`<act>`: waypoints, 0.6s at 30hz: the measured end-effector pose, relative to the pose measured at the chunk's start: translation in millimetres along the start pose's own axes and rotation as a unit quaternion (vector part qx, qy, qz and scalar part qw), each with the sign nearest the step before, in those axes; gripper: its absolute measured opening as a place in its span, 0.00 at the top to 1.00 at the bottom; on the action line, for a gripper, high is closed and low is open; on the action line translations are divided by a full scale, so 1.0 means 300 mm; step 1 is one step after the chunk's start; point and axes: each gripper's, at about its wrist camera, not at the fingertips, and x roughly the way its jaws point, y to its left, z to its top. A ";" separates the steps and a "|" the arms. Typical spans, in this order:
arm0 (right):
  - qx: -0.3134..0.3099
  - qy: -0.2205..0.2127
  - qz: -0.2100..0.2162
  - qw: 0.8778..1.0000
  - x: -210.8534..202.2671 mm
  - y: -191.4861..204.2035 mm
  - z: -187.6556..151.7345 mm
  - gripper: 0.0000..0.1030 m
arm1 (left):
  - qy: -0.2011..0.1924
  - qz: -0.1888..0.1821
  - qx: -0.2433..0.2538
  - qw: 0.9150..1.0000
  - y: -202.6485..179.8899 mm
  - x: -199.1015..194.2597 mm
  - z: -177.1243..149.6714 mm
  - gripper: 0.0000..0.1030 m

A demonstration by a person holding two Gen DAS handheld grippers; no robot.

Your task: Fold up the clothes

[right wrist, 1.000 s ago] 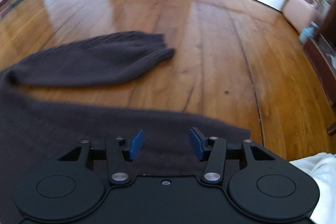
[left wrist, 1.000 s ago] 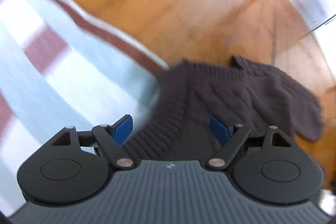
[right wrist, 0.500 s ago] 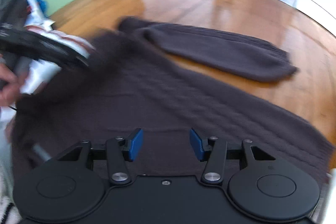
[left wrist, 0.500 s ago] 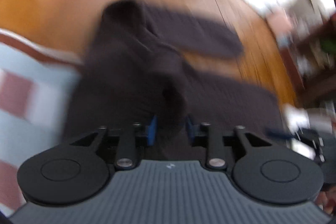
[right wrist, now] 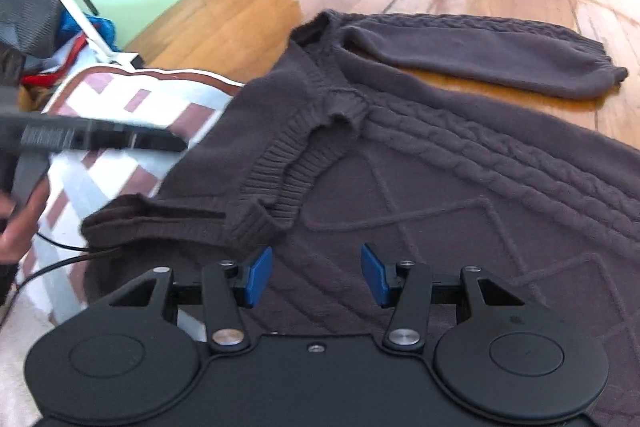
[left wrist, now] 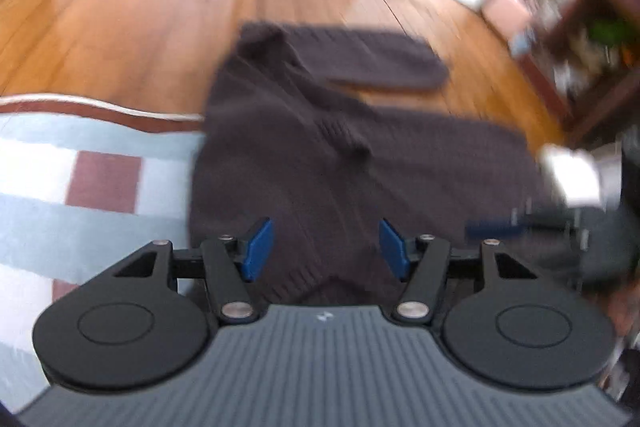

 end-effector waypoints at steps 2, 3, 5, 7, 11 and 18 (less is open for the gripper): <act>0.005 0.001 -0.015 1.000 -0.002 -0.017 -0.013 0.47 | 0.018 -0.001 0.032 0.999 -0.056 0.054 -0.002 0.43; 0.007 0.001 -0.022 1.000 -0.003 -0.025 -0.020 0.47 | 0.024 -0.019 0.025 0.999 -0.063 0.074 -0.009 0.43; 0.014 0.000 -0.036 0.999 -0.006 -0.044 -0.033 0.47 | 0.042 -0.024 0.002 0.999 -0.073 0.133 -0.015 0.43; 0.030 -0.010 -0.043 0.999 -0.016 -0.067 -0.048 0.47 | 0.060 0.001 0.009 0.998 -0.095 0.197 -0.021 0.42; 0.077 -0.028 -0.046 0.996 -0.027 -0.114 -0.090 0.47 | 0.057 0.089 0.090 0.990 -0.142 0.255 -0.041 0.68; 0.095 -0.030 -0.070 0.993 -0.084 -0.169 -0.174 0.47 | -0.048 0.227 -0.017 0.973 0.114 -0.076 -0.013 0.93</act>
